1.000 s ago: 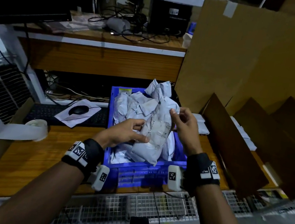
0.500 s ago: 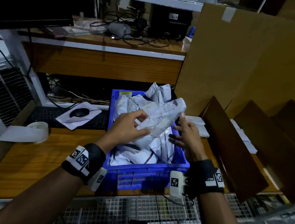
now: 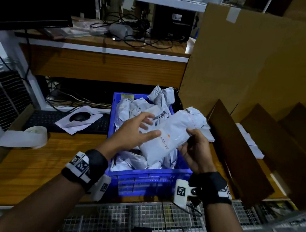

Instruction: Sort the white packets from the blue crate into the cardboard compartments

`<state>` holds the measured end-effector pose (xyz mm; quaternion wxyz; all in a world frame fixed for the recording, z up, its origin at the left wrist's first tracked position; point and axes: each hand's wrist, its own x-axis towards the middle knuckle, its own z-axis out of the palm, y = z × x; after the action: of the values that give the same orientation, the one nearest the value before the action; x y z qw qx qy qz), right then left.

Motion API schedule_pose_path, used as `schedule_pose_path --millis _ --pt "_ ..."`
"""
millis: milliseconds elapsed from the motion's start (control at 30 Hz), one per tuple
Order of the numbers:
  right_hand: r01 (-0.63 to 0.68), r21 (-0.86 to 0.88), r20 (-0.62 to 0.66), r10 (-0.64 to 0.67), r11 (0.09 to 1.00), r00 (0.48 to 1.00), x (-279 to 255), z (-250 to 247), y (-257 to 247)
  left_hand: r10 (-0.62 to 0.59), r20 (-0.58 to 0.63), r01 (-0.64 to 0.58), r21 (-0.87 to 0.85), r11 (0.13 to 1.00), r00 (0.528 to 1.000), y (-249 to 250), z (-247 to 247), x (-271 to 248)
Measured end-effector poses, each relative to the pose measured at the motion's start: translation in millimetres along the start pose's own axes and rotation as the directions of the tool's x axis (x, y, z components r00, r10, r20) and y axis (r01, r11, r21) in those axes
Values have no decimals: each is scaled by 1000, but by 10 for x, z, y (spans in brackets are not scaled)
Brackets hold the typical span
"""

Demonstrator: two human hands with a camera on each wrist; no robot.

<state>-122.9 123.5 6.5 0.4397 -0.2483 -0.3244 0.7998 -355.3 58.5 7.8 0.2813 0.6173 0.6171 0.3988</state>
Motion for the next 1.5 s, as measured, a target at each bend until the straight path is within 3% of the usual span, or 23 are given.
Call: schedule_pose_path --millis 67,133,267,400,533,600,667,733,800,867,933,1000,1100,1267,1500 --pt "14 -2 12 -14 1000 1000 -1 6 2 -77 210 106 -132 986 975 16 -17 -22" --pt "33 -30 27 -32 999 999 7 -2 18 -34 285 104 -236 966 958 25 11 -55" --pt "68 -95 36 -65 993 997 12 -6 38 -60 243 130 -284 950 968 28 50 -59" --pt "113 -50 9 -113 992 994 8 -35 15 -69 266 150 -295 944 961 10 -6 -39" --pt "93 -362 -185 -169 928 968 -23 -60 -141 -66 197 135 -358 924 978 -2 -194 25" --pt "104 -664 -201 -310 741 929 -55 -94 -276 -64 111 103 -401 910 992 14 -329 74" --pt "154 -892 -38 -410 426 911 -96 -91 -401 -61 75 87 -424 902 995 74 -438 112" --pt "232 -955 157 -345 187 925 -133 3 -455 -40 92 75 -424 902 995 145 -493 158" --pt "263 -961 247 -166 88 955 -135 138 -430 -41 121 91 -440 893 992 198 -504 221" --pt "245 -959 255 54 143 965 -120 243 -336 -61 135 113 -421 900 989 282 -463 277" --pt "200 -933 261 180 299 948 -105 274 -198 -61 121 102 -364 926 991 361 -421 315" --pt "122 -862 243 190 491 951 -119 268 -113 -74 72 95 -353 931 995 406 -374 337" --pt "56 -756 216 168 653 962 -156 217 -63 -89 68 107 -350 931 994 405 -325 344" --pt "35 -700 224 173 713 959 -175 178 -83 -78 42 87 -294 952 996 383 -250 415" --pt "57 -696 239 156 716 959 -109 119 -110 -61 60 77 -308 948 996 433 -246 525"
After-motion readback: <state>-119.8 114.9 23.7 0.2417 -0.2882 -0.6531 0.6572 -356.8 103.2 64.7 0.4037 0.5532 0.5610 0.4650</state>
